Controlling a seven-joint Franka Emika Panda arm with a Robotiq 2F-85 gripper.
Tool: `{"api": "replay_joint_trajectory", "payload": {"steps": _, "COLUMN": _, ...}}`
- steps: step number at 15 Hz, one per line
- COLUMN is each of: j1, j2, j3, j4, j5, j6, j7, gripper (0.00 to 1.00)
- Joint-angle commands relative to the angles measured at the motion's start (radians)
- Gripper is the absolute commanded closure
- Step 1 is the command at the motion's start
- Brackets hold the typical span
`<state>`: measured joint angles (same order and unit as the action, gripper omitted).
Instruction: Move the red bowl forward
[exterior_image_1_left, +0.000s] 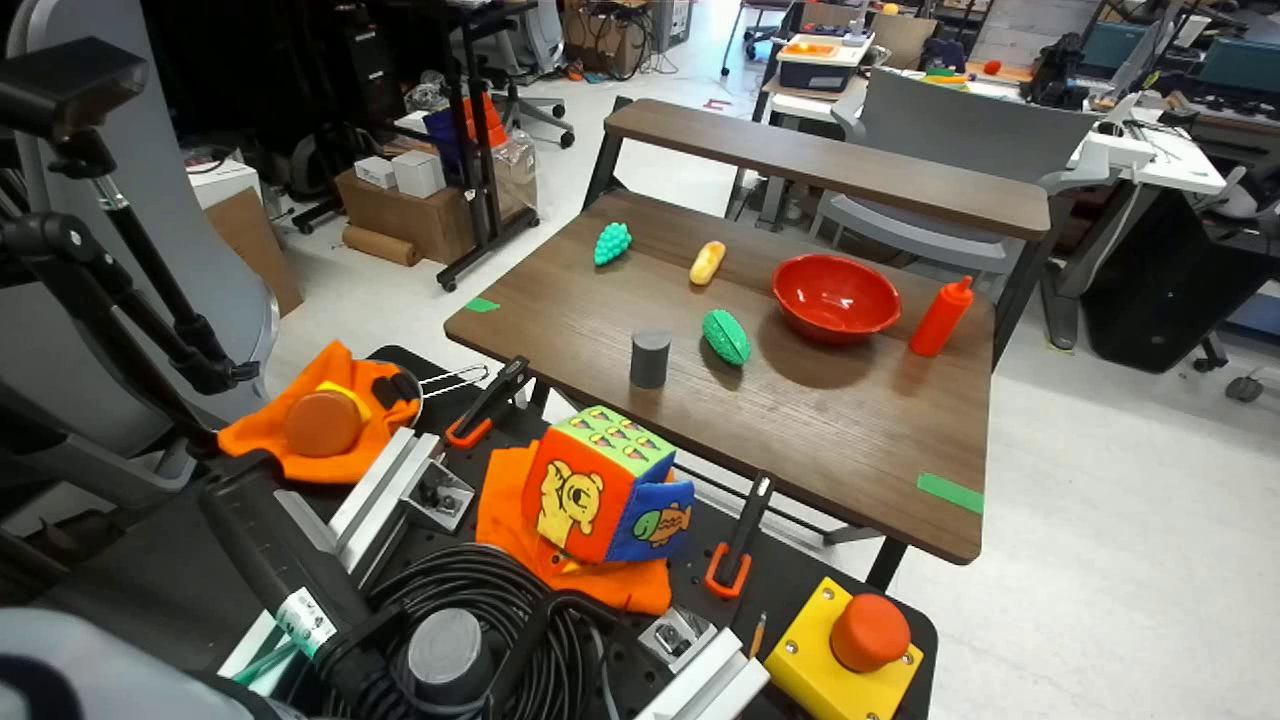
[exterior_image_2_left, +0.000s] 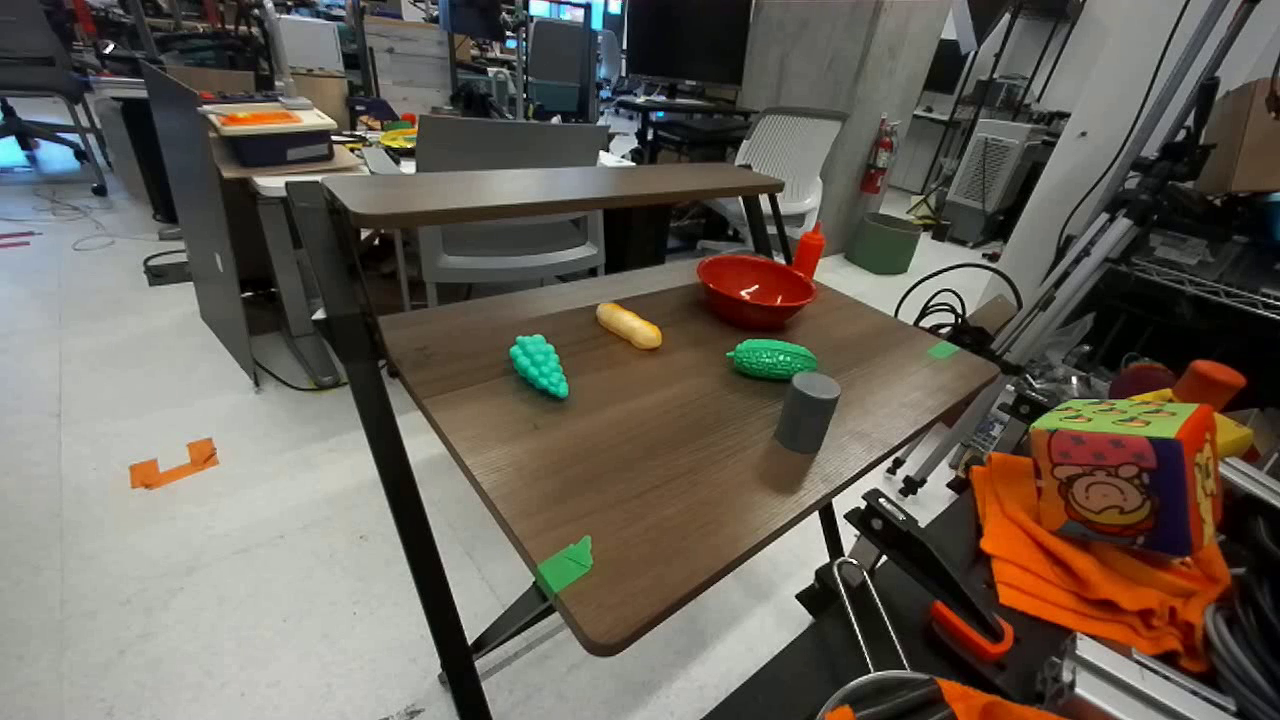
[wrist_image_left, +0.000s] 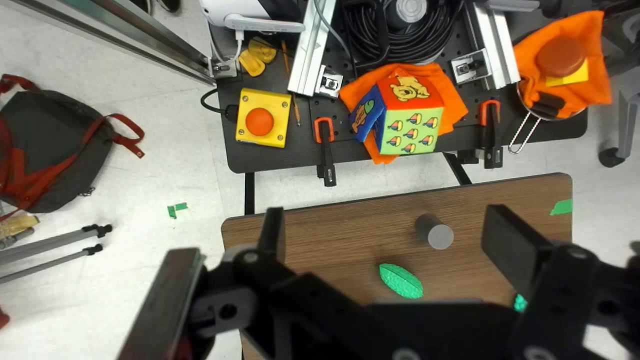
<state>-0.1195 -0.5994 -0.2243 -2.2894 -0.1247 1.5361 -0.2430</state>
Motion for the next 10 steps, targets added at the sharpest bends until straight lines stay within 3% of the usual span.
{"api": "replay_joint_trajectory", "payload": {"steps": 1, "j1": -0.002, "j2": 0.001, "j3": 0.002, "j4": 0.002, "j5": 0.001, "j6": -0.002, "j7": -0.001, "gripper": 0.0}}
{"api": "replay_joint_trajectory", "payload": {"steps": 7, "j1": -0.002, "j2": 0.001, "j3": 0.002, "j4": 0.002, "j5": 0.001, "j6": -0.002, "j7": -0.001, "gripper": 0.0}}
{"api": "replay_joint_trajectory", "payload": {"steps": 10, "j1": 0.006, "j2": 0.086, "j3": 0.003, "j4": 0.055, "j5": 0.02, "j6": 0.021, "j7": 0.023, "gripper": 0.0}}
